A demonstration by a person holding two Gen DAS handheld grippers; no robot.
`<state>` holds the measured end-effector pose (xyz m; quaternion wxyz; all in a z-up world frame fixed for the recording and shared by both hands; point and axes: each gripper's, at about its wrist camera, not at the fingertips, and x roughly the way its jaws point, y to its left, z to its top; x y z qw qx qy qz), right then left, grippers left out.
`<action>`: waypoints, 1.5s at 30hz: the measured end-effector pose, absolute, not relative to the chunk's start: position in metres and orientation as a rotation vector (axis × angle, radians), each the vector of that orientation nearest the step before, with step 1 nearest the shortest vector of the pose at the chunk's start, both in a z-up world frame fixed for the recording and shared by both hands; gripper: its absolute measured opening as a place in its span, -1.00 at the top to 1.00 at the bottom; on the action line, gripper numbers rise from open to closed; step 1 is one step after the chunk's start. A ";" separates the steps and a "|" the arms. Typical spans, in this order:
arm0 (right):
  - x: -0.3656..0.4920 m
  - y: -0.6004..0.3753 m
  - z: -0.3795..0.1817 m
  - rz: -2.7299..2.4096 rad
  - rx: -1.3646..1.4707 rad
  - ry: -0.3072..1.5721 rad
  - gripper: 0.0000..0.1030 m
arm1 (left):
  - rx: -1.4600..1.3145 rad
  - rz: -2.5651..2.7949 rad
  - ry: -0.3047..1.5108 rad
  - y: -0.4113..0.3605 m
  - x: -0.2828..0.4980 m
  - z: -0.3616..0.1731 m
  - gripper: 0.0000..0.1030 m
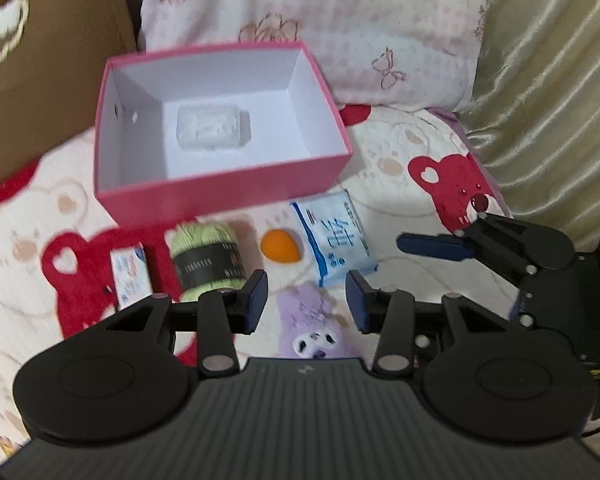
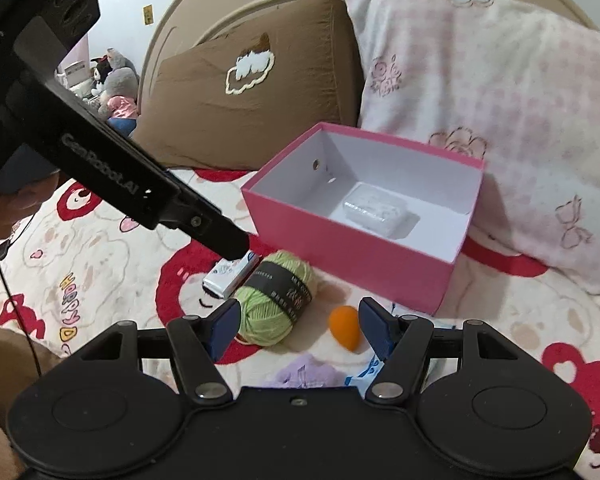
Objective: Organize objects
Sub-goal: 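Withdraw the left gripper from the pink box toward the orange sponge, then lower the left gripper around the orange makeup sponge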
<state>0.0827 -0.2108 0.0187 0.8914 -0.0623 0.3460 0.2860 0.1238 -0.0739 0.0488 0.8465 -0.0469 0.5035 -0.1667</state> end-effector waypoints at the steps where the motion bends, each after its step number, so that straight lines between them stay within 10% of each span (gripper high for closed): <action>1: 0.083 -0.211 0.015 0.591 -0.128 0.716 -0.36 | -0.107 -0.349 1.068 -0.074 0.123 0.044 0.19; 34: 0.141 -0.196 -0.113 0.556 -0.084 0.766 -0.35 | -0.200 -0.243 0.934 -0.093 0.151 -0.068 0.10; 45: 0.141 -0.198 -0.123 0.538 -0.109 0.736 0.25 | -0.126 -0.256 0.882 -0.115 0.158 -0.092 0.40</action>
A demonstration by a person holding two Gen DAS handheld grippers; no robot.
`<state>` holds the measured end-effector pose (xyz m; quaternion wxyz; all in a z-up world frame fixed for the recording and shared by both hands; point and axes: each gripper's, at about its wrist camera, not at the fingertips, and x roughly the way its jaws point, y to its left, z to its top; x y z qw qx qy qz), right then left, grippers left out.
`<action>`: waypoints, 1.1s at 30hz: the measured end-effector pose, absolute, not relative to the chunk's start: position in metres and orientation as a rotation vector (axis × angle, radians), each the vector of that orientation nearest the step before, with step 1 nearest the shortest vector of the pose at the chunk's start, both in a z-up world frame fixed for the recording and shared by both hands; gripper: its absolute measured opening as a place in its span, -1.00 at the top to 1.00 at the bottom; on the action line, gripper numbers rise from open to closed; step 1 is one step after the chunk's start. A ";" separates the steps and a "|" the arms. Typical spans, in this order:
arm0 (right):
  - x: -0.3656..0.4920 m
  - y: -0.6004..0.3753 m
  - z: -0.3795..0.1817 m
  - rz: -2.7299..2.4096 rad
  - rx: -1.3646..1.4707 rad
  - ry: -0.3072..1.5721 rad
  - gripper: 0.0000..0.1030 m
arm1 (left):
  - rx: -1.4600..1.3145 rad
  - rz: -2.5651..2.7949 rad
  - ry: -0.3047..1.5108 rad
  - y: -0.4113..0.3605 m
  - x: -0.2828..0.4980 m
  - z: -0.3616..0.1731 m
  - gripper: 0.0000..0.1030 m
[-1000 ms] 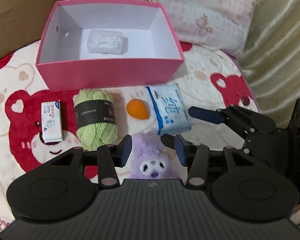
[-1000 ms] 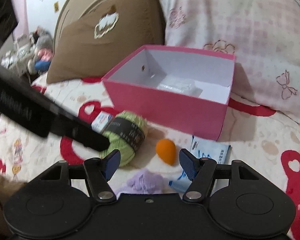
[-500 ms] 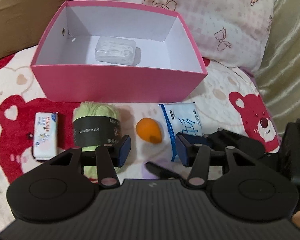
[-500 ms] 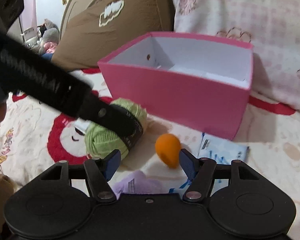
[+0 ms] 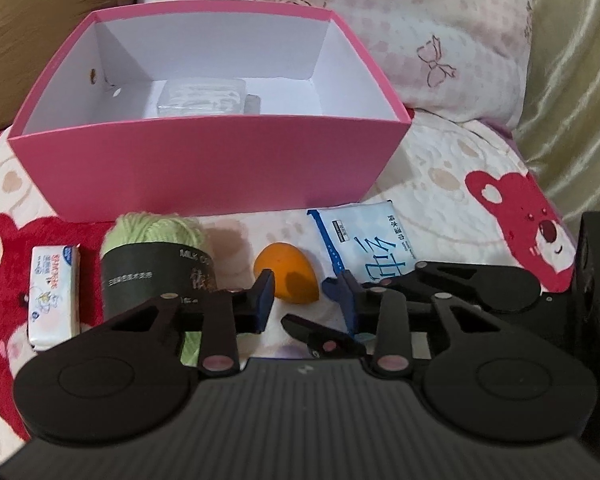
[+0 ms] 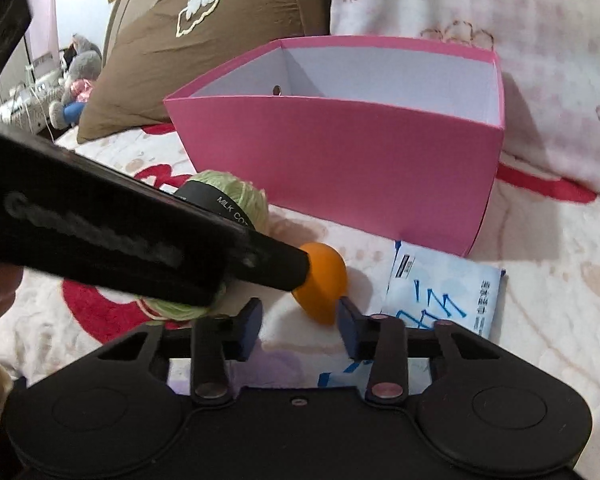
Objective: Organize objects
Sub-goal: 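Lower the left gripper around the orange makeup sponge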
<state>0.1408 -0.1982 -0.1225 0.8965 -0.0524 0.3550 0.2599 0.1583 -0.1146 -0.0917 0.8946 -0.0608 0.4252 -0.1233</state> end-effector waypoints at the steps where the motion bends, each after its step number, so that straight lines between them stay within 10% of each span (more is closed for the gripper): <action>1: 0.142 -0.196 -0.124 0.533 -0.122 0.735 0.38 | -0.122 -0.251 0.882 -0.117 0.160 -0.094 0.40; 33: 0.164 -0.200 -0.132 0.425 -0.118 0.688 0.10 | -0.247 -0.165 0.946 -0.120 0.211 -0.123 0.38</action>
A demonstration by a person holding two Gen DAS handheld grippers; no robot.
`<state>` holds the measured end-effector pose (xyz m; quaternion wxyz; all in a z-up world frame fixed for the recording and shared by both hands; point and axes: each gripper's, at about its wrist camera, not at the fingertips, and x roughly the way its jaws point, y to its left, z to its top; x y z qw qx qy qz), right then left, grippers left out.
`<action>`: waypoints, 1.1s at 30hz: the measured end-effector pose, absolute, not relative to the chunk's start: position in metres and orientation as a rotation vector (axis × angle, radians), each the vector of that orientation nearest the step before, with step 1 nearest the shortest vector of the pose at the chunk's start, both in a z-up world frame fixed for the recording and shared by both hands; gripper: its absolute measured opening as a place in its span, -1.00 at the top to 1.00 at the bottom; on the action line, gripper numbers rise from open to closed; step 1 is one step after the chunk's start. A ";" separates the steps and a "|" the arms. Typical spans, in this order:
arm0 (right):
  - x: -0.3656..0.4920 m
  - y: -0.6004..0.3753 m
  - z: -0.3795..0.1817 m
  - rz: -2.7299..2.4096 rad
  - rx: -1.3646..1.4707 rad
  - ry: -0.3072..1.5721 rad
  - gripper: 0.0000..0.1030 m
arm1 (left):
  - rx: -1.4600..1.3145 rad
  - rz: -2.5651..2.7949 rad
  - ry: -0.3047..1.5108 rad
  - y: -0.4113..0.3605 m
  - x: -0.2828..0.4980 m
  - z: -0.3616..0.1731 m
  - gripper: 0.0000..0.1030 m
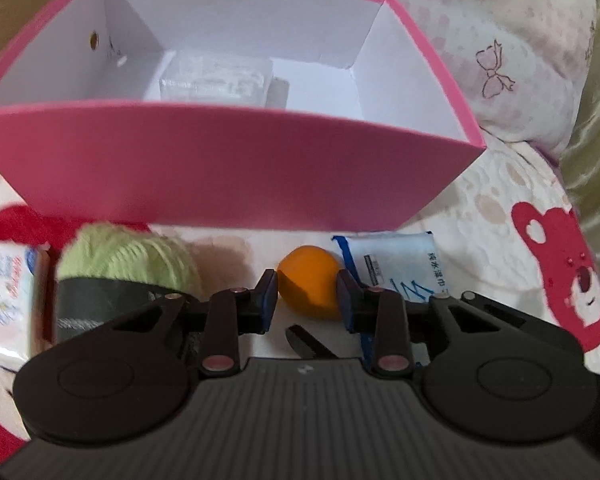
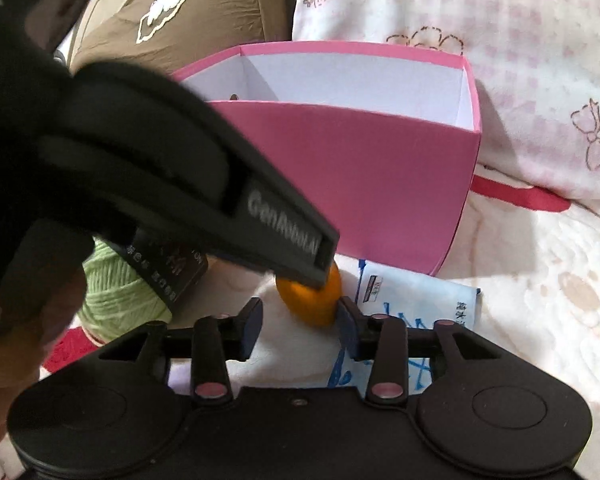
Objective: Organize objects
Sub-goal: 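Lower the left gripper around the orange makeup sponge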
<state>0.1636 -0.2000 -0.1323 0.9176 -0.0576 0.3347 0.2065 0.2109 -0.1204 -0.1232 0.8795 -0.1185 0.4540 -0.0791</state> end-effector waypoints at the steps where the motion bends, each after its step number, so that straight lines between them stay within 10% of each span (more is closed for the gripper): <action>1: 0.164 -0.200 -0.133 0.423 -0.128 0.687 0.10 | -0.263 -0.168 0.954 -0.120 0.211 -0.125 0.38; 33: 0.165 -0.224 -0.124 0.461 0.031 0.777 -0.07 | -0.283 -0.277 0.980 -0.118 0.193 -0.115 0.51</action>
